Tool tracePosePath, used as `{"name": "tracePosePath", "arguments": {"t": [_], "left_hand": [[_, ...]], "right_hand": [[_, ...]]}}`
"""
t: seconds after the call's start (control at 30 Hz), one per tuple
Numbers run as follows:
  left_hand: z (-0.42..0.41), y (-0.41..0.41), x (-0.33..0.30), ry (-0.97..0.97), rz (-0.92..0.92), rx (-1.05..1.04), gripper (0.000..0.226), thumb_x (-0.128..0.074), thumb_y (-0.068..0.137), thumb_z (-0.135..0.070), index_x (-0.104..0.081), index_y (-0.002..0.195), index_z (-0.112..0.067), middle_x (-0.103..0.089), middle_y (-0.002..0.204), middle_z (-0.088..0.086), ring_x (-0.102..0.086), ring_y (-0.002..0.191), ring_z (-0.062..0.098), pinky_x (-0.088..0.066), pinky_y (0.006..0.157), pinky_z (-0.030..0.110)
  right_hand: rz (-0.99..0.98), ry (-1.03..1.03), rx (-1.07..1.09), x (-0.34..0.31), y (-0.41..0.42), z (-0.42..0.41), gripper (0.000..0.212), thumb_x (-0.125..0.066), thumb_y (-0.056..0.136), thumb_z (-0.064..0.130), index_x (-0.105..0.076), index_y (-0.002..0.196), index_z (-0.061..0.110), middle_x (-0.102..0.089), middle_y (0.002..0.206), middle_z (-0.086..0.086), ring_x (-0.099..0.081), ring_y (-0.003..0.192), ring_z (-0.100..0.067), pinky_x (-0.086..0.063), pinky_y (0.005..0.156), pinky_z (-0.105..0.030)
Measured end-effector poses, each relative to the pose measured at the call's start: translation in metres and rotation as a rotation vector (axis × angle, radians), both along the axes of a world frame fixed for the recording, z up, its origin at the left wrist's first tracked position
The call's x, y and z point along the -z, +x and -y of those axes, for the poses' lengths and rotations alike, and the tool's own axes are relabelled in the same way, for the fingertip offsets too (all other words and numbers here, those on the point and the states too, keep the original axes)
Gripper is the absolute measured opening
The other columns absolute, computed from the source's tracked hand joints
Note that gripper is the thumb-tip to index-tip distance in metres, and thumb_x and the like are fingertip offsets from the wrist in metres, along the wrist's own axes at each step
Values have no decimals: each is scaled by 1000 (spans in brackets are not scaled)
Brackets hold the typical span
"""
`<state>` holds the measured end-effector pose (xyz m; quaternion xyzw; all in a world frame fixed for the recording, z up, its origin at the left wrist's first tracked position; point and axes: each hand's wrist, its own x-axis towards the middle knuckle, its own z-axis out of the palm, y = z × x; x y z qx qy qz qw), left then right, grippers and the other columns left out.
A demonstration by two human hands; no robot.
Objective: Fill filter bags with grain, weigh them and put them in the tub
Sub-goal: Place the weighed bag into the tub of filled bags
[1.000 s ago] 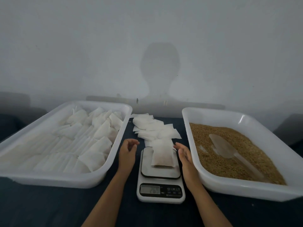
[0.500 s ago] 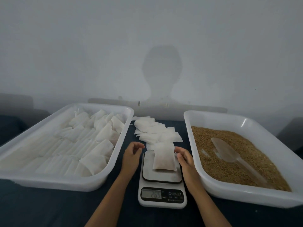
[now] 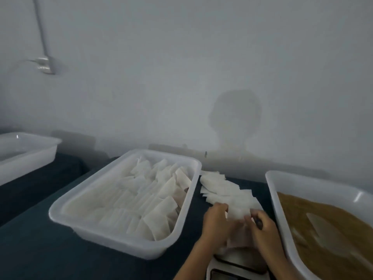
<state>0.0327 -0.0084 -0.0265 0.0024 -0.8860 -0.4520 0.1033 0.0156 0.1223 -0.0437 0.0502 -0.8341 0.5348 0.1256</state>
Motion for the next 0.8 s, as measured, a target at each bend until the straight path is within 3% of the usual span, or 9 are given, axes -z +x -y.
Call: {"name": "tracePosePath", "arguments": {"t": [0.1, 0.23, 0.33, 0.4, 0.53, 0.6, 0.67, 0.8], "left_hand": [[-1, 16, -15, -5, -14, -133, 32, -59, 85, -46, -56, 105, -22, -62, 100, -8, -55, 86, 8, -41, 75, 22], [17, 35, -49, -80, -202, -211, 12, -49, 92, -34, -43, 88, -25, -51, 80, -12, -50, 68, 6, -45, 67, 23], [54, 42, -70, -263, -274, -269, 11, -42, 96, -28, -48, 98, -19, -42, 83, -11, -39, 62, 6, -33, 57, 17], [85, 48, -81, -252, -292, -316, 15, -46, 95, -28, -51, 102, -16, -46, 83, -7, -46, 69, 12, -32, 60, 20], [135, 57, -85, -223, -145, -367, 6, -53, 90, -22, -49, 92, -18, -53, 83, -5, -50, 67, 9, -36, 56, 20], [151, 59, -79, -172, 2, -350, 9, -57, 87, -19, -50, 91, -15, -56, 81, -1, -58, 71, 14, -51, 61, 29], [161, 59, -70, -97, 167, -308, 16, -60, 86, -15, -54, 100, -10, -56, 78, 0, -67, 74, 23, -58, 68, 35], [166, 58, -54, -37, 426, -217, 44, -62, 86, -10, -45, 126, -8, -61, 83, 3, -71, 73, 19, -59, 66, 30]], "right_hand": [[-101, 17, -40, -25, 8, 18, 11, -57, 91, 14, -62, 99, 8, -64, 100, -7, -58, 99, -23, -45, 94, -43], [-212, -53, -140, -65, 16, 54, 11, -55, 92, 17, -61, 91, 8, -66, 92, -5, -61, 89, -20, -49, 82, -33], [-297, -3, -204, -87, 16, 88, 9, -57, 92, 17, -61, 87, 10, -64, 83, -1, -61, 79, -15, -47, 68, -22], [-336, 33, -240, -95, 14, 111, 9, -58, 92, 16, -60, 85, 11, -61, 77, 3, -57, 74, -12, -45, 65, -19], [-338, 136, -318, -94, 15, 152, 13, -57, 91, 12, -55, 79, 5, -56, 71, 4, -52, 67, -12, -43, 63, -26], [-291, 227, -372, -86, 16, 166, 16, -55, 91, 12, -52, 76, 7, -55, 67, 2, -51, 63, -15, -43, 61, -31], [-240, 371, -415, -77, 17, 175, 16, -50, 92, 12, -51, 75, 13, -55, 67, 5, -50, 63, -15, -43, 61, -32], [-155, 660, -489, -66, 17, 181, 17, -44, 91, 11, -51, 79, 20, -52, 73, 8, -51, 69, -13, -43, 67, -29]]}}
